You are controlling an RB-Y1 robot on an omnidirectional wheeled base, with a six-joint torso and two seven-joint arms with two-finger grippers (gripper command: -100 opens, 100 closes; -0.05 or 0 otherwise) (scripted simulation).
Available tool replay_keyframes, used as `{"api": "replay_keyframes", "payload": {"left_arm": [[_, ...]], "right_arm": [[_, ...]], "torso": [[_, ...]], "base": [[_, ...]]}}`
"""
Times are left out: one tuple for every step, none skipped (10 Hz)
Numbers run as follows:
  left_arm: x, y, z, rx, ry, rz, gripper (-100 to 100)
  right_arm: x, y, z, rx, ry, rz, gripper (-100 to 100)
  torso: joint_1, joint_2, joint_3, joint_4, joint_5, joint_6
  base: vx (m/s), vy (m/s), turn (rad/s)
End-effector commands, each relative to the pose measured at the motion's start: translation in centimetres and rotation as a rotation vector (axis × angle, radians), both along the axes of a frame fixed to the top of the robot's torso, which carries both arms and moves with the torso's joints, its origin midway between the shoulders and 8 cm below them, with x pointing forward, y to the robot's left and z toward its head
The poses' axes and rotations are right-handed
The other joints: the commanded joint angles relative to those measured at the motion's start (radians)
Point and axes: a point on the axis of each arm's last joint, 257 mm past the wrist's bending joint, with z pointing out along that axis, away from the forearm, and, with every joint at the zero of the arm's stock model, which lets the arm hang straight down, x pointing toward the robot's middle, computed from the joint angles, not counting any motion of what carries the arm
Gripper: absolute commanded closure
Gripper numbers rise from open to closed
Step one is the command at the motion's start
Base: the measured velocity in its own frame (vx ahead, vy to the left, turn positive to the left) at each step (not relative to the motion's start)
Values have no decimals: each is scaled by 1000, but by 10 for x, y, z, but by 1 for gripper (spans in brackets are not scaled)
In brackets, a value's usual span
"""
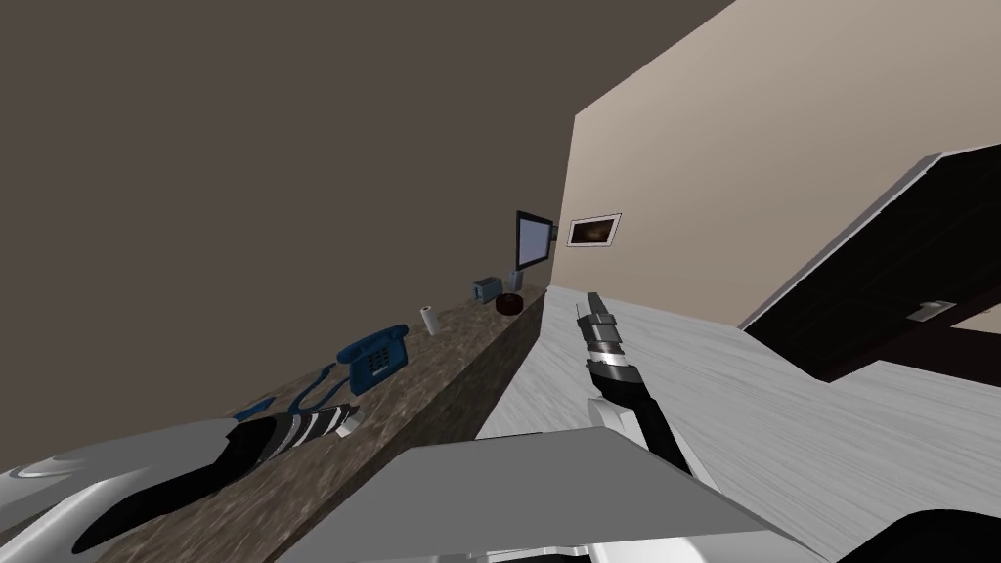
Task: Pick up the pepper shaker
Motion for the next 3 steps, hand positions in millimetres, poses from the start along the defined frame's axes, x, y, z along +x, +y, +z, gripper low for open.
{"api": "replay_keyframes", "payload": {"left_arm": [[9, -4, 4, -1, 0, -13, 100], [6, -3, 2, -1, -1, -9, 100], [6, -4, 2, -1, -1, -9, 0]], "right_arm": [[0, 0, 0, 0, 0, 0, 0], [0, 0, 0, 0, 0, 0, 0], [0, 0, 0, 0, 0, 0, 0]], "torso": [[0, 0, 0, 0, 0, 0], [0, 0, 0, 0, 0, 0], [0, -1, -1, 0, 0, 0]], "base": [[-35, 2, 95], [-14, -2, 15], [0, 0, 0]]}}
